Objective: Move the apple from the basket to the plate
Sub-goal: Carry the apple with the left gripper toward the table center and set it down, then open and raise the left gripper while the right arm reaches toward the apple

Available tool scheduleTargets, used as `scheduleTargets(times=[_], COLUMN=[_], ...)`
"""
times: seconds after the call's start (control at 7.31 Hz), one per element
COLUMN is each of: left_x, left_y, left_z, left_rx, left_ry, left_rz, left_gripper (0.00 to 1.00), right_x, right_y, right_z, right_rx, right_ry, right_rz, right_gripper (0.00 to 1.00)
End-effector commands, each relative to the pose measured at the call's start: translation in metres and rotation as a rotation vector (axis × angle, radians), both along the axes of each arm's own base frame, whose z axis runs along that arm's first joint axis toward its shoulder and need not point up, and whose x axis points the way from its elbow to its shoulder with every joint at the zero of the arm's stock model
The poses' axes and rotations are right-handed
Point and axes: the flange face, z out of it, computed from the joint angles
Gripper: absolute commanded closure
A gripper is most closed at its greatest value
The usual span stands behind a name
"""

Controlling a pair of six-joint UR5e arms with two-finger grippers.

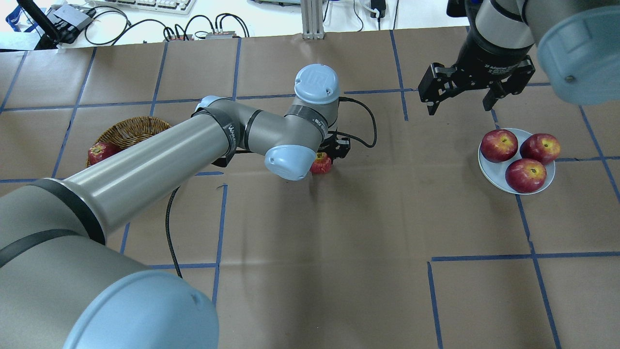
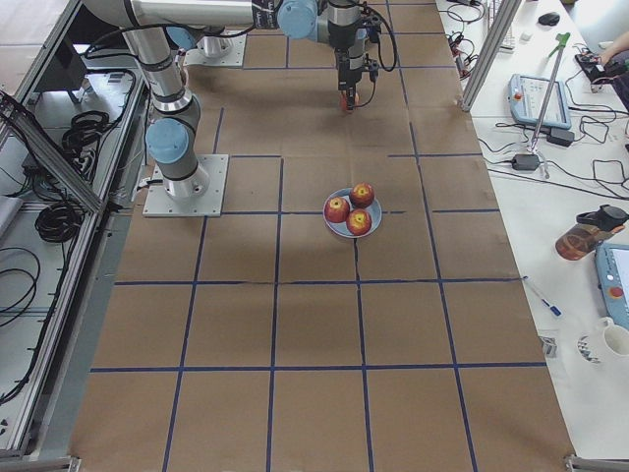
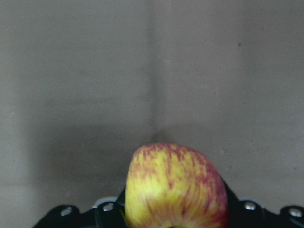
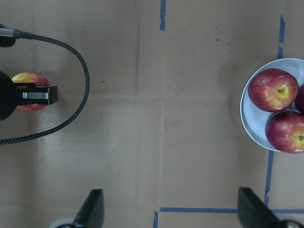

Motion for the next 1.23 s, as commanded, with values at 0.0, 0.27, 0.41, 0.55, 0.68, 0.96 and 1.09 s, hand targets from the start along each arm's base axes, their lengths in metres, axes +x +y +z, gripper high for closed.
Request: scheduleTargets(times=[0.0, 0.27, 0.41, 0.55, 0.68, 0.96, 1.09], left_x=[-0.002, 0.013, 0.036, 0.069, 0.109, 0.178, 0.196], left_y=[0.009, 0.007, 0.015, 0.027, 0.043, 0.073, 0.079], left_z=[0.008, 0.077, 0.130, 0.187, 0.235, 0.290, 0.291], left_rx=[0.004, -0.038, -0.021, -0.019, -0.003, 0.031, 0.049], left_ry=[0.002, 0.015, 0.005, 0.002, -0.005, -0.019, -0.028], left_rz=[0.001, 0.004, 0.018, -0.006, -0.023, -0.089, -0.146], left_gripper=[0.01, 0.01, 0.01, 0.01, 0.01, 0.01, 0.01], right_x=[0.000, 0.000, 0.000, 0.000, 0.000, 0.000, 0.001], right_y=[0.000, 0.000, 0.000, 0.000, 0.000, 0.000, -0.001], right_z=[-0.001, -0.001, -0.001, -0.001, -0.001, -0.001, 0.000], right_rx=[0.003, 0.003, 0.003, 0.003, 0.003, 0.001, -0.003], right_ry=[0.000, 0.000, 0.000, 0.000, 0.000, 0.003, 0.003], right_rz=[0.000, 0.000, 0.000, 0.000, 0.000, -0.002, -0.009], right_gripper=[0.00, 0.00, 0.00, 0.00, 0.00, 0.00, 0.00])
